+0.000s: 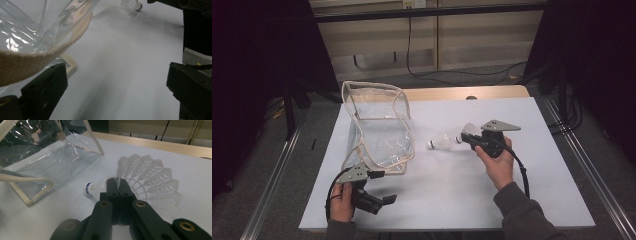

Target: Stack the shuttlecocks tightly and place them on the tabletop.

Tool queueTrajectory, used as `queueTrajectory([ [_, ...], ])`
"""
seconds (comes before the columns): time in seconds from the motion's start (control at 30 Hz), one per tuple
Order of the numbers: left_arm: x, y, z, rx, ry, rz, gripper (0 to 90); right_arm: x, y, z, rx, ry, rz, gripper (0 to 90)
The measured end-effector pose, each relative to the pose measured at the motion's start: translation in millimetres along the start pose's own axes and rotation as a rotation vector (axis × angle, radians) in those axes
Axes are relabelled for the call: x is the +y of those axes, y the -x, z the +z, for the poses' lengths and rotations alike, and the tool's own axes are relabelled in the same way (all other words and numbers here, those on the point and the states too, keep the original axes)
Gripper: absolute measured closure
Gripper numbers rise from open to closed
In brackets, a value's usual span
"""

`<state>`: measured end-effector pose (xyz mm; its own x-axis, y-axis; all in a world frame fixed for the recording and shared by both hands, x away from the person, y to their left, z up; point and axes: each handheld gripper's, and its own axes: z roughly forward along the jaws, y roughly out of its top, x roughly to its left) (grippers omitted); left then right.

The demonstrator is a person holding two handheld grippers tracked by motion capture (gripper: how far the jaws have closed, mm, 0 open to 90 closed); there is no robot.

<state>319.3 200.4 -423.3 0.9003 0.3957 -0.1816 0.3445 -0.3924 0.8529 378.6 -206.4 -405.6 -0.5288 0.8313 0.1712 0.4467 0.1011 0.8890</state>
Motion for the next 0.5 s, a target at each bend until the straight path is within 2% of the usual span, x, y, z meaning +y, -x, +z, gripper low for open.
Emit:
queueTrajectory([
  [0.5, 0.3, 0.0, 0.3, -0.003, -0.005, 0.003, 3.5, 3.7, 2.9, 6.9, -0.024, 0.015, 0.014, 89.6],
])
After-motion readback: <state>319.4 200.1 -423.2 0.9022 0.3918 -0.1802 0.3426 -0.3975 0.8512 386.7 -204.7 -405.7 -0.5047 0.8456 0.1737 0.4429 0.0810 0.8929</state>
